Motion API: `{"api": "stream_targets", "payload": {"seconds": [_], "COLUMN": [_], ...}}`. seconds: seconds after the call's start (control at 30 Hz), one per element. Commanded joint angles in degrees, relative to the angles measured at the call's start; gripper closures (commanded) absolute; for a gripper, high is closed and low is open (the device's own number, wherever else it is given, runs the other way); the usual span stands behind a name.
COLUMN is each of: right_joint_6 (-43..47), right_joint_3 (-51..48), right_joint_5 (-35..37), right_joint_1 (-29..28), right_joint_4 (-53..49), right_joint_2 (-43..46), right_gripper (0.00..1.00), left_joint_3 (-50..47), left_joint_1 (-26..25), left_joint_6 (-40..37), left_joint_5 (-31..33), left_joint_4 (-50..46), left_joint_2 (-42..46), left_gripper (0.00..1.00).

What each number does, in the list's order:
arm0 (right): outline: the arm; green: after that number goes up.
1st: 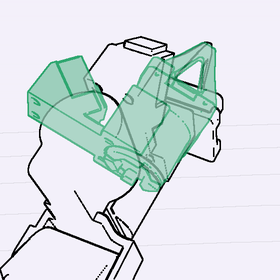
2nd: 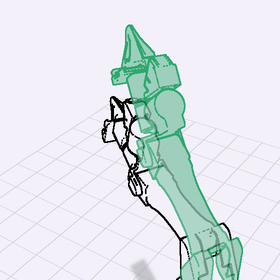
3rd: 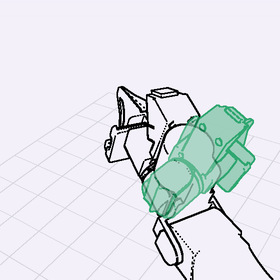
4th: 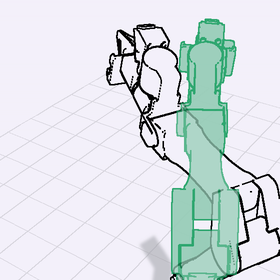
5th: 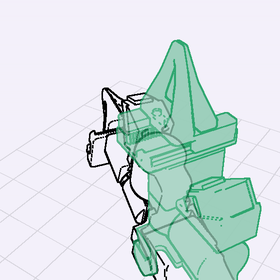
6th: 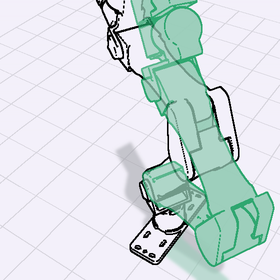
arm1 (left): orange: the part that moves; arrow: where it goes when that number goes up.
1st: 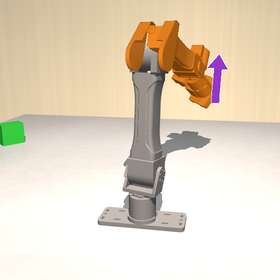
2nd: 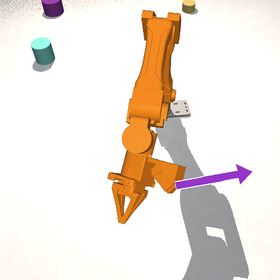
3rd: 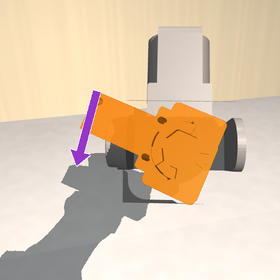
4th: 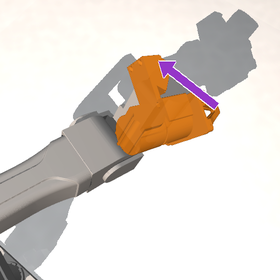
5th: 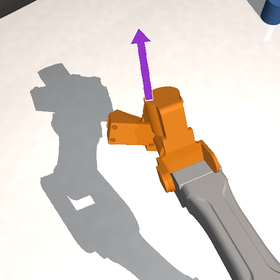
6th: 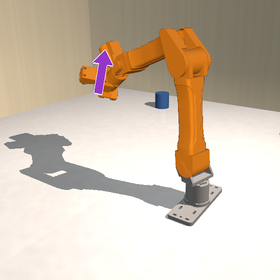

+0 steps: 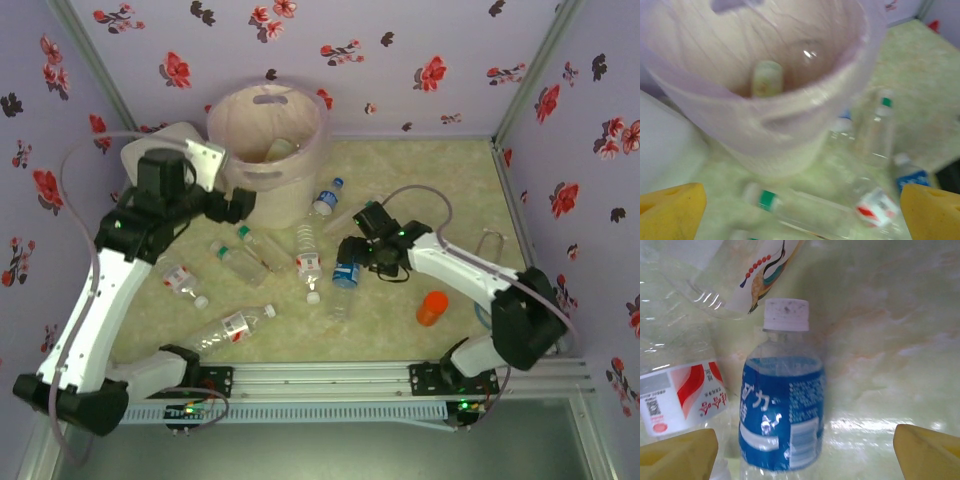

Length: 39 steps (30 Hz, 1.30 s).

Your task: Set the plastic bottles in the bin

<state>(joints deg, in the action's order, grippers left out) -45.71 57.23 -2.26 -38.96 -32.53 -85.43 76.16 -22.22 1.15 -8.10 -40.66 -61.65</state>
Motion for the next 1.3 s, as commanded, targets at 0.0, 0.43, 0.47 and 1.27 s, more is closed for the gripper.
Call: {"api": "stream_targets", "payload": {"seconds": [0.0, 0.43, 0.47, 1.27], "right_joint_6": [-0.61, -3.25, -3.11, -0.21], "right_joint_3": [2.45, -0.78, -1.09, -11.40], "right_joint_5": [-3.06, -4.49, -4.51, -6.84], "right_joint_1": [-0.20, 1.69, 2.02, 12.85], "right_joint_4": [4.67, 11.82, 11.75, 8.92], "right_joint_2": [-4.12, -10.41, -10.10, 24.69], "right_gripper": [0.09, 0.27, 0.29, 0.57], "left_joint_3": [-5.84, -21.21, -21.48, -13.89], "left_joint_1": [-2.45, -11.22, -11.60, -24.48], "left_joint_6": [9.92, 18.62, 18.78, 20.02], "left_joint_5": [-5.99, -2.53, -2.36, -7.74], "left_joint_4": [5.86, 13.91, 14.45, 25.23], "left_joint_2": [2.58, 3.69, 3.56, -11.39], "left_gripper": [0.00, 0.00, 0.00, 0.00]}}
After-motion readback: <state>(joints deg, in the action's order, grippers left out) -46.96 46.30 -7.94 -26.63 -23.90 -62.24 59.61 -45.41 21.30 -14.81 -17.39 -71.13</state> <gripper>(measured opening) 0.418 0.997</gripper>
